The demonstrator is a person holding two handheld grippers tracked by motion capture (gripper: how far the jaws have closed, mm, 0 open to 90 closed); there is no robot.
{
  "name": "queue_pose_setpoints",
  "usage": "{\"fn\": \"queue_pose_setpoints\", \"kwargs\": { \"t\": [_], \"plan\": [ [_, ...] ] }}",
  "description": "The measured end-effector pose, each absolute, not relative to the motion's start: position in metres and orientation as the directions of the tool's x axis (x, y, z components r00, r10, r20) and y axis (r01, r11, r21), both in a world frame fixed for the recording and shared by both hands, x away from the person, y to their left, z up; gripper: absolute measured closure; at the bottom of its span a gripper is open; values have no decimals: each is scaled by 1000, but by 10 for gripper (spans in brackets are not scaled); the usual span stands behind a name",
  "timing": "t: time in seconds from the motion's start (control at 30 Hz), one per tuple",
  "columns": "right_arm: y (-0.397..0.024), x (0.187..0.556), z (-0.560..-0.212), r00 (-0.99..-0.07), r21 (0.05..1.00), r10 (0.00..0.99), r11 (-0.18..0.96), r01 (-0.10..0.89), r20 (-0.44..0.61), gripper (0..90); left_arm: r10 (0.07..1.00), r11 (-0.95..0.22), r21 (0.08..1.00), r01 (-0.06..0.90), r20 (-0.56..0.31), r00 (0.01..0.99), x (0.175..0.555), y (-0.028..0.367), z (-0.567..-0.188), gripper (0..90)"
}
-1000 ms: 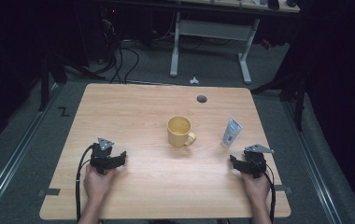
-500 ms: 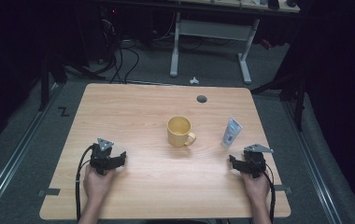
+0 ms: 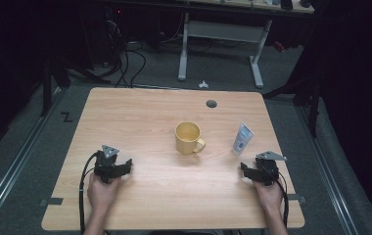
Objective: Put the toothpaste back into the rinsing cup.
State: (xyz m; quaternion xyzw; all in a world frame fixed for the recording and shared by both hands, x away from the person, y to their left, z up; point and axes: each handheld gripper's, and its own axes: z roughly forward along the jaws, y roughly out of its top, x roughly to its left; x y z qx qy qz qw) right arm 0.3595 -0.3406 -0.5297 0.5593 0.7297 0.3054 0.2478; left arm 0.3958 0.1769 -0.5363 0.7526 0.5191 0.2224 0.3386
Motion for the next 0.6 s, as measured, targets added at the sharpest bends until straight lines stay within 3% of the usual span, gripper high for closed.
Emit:
{"fn": "queue_pose_setpoints", "kwargs": {
  "t": [0.07, 0.6],
  "plan": [
    [-342, 359, -528, -236, 718, 972, 178, 673, -19, 403, 932, -235, 740, 631, -14, 363, 396, 177, -536, 260],
    [-335, 340, -514, -279, 768, 960, 169, 618, 14, 399, 932, -236, 740, 630, -11, 363, 396, 176, -536, 259]
  ]
}}
